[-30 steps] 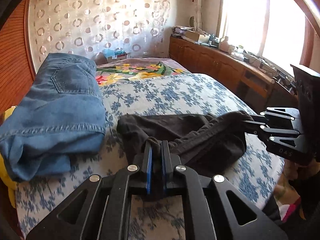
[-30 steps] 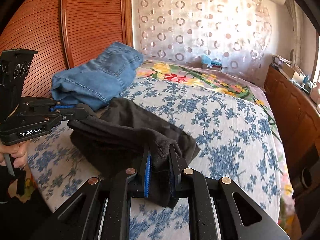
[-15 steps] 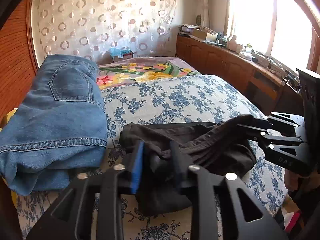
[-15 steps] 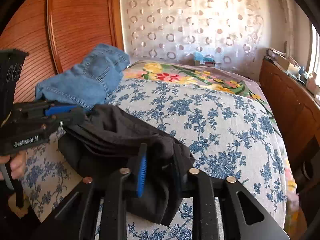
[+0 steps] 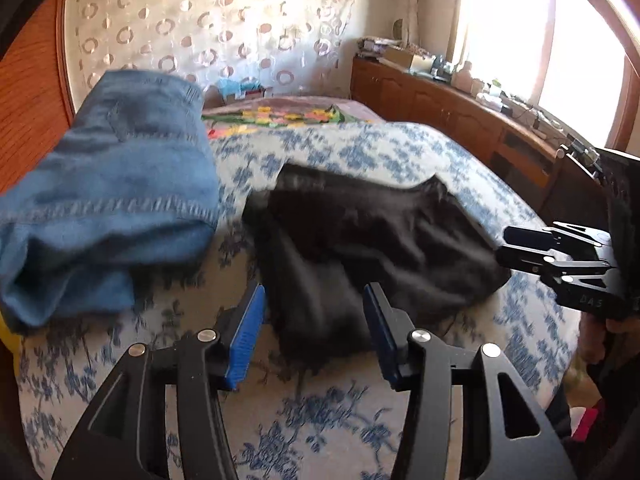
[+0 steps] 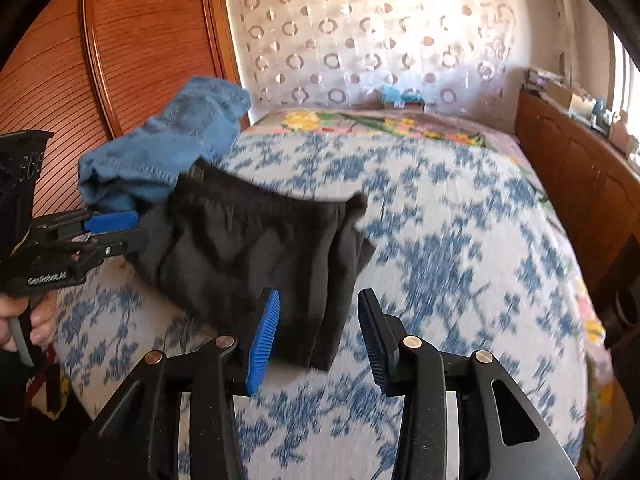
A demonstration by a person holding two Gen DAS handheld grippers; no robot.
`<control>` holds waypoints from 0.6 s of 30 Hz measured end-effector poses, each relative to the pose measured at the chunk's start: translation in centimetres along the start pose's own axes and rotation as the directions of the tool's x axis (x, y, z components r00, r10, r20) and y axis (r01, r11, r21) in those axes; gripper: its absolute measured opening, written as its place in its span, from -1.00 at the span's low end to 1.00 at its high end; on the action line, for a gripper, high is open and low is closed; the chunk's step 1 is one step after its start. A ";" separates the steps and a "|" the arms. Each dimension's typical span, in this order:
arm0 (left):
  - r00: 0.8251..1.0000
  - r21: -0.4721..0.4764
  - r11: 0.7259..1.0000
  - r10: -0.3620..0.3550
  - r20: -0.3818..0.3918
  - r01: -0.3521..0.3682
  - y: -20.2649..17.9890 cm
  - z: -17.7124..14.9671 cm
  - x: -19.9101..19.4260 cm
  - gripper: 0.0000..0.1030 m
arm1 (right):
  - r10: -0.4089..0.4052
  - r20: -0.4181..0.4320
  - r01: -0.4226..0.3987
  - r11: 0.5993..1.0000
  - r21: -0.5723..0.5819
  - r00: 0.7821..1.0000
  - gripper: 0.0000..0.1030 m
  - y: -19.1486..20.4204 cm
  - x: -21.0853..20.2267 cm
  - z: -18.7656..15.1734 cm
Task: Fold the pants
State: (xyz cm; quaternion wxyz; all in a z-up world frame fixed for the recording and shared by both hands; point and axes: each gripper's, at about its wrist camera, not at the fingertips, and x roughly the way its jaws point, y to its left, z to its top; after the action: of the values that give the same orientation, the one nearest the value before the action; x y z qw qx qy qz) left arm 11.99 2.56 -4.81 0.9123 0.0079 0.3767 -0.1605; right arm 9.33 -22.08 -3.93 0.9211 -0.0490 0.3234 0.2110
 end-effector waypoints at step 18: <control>0.996 0.030 0.998 -0.060 -0.063 0.062 0.1 -1.3 1.3 -0.29 | 0.052 -0.082 -0.052 0.999 0.000 0.995 -0.47 0.1 2.0 -0.8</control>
State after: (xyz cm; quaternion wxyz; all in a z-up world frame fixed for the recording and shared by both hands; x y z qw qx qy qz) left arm 11.98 2.49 -6.70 0.8945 0.0160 0.4024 -0.1942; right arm 10.21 -21.46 -5.75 0.9012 -0.0502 0.3620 0.2331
